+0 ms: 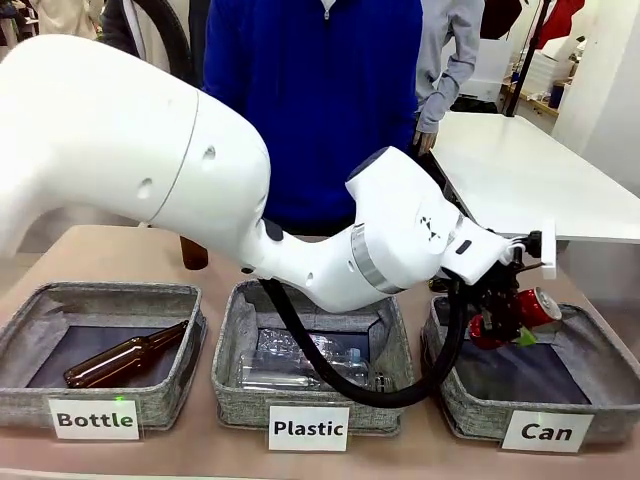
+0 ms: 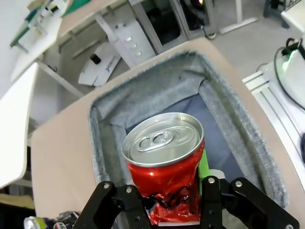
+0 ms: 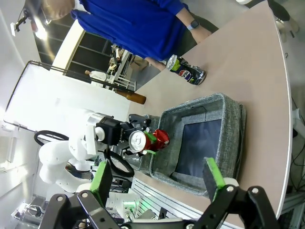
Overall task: Sort the can waste into the basket.
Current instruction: Pick up the can waste from the table and place it in the right Fabric basket.
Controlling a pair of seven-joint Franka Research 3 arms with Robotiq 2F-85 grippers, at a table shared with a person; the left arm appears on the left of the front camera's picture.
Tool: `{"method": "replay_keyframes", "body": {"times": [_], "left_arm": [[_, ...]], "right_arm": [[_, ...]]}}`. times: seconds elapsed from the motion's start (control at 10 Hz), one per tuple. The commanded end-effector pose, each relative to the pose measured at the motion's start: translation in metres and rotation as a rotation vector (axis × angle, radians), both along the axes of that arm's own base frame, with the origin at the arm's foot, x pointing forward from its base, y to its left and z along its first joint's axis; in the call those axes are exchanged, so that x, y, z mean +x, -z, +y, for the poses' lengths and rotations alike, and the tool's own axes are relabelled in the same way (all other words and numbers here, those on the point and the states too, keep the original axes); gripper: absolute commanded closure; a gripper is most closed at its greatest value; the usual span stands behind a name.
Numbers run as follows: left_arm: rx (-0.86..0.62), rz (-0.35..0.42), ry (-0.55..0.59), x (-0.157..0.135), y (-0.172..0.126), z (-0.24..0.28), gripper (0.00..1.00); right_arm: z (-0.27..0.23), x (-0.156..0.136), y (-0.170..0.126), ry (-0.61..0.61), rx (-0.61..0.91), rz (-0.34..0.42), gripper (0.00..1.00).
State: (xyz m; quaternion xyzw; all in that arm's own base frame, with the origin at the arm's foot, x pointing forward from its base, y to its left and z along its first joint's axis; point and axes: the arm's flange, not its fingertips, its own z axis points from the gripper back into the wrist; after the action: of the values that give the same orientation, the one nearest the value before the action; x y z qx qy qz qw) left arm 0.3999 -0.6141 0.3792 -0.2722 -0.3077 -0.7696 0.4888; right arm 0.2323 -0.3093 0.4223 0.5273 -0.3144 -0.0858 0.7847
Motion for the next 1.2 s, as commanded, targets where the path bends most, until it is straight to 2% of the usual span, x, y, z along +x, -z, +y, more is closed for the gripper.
{"method": "replay_keyframes", "body": {"times": [0.0, 0.2, 0.3, 0.5, 0.9, 1.1], "left_arm": [[0.018, -0.001, -0.02, 0.003, -0.006, -0.013, 0.72], [0.023, -0.021, -0.032, 0.004, -0.005, -0.011, 0.72], [0.018, -0.018, -0.037, 0.006, -0.005, -0.011, 0.32], [0.024, -0.024, -0.042, 0.007, -0.004, -0.011, 0.0], [0.02, -0.016, -0.051, 0.012, -0.007, -0.008, 0.0], [0.019, 0.006, -0.065, 0.015, -0.02, 0.001, 0.0]], "right_arm": [[-0.001, 0.001, 0.0, 0.001, -0.001, -0.036, 0.0], [-0.001, 0.001, 0.0, 0.001, -0.001, -0.036, 0.0], [-0.001, 0.001, 0.0, 0.001, -0.001, -0.036, 0.0], [-0.001, 0.001, 0.0, 0.001, -0.001, -0.036, 0.0], [-0.001, 0.001, 0.0, 0.001, -0.001, -0.036, 0.0], [-0.001, 0.001, 0.0, 0.001, -0.001, -0.036, 0.0]]}}
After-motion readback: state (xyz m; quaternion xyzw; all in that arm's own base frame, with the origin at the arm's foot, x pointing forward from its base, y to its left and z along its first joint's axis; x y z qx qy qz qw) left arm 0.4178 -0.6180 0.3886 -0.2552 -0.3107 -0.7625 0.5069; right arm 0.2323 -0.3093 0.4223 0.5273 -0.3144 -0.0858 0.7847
